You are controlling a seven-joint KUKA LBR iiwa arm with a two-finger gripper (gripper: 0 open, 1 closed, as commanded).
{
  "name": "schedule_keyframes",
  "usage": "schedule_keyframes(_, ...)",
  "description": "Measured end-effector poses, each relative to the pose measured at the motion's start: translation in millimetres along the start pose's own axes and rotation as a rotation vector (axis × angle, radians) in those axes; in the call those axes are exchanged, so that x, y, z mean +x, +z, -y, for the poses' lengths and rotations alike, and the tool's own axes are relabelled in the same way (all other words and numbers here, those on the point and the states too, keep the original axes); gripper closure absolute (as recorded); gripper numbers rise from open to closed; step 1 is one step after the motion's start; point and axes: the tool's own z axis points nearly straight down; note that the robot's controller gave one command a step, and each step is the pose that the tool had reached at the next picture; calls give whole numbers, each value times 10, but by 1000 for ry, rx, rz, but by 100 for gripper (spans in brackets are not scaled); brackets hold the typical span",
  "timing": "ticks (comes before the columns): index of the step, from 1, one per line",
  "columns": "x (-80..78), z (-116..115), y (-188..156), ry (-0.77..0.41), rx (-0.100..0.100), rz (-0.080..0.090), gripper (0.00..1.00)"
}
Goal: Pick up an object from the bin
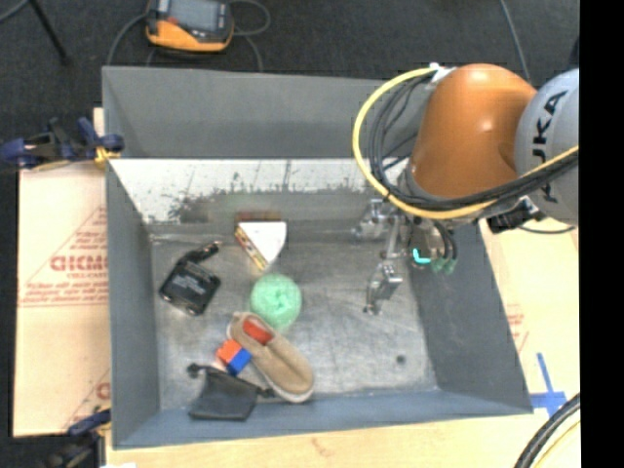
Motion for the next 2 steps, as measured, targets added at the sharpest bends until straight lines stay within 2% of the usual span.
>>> schedule_keyframes(1,-15,2,-37,0,0,8,100)
schedule_keyframes(2,-15,2,-37,0,0,8,100)
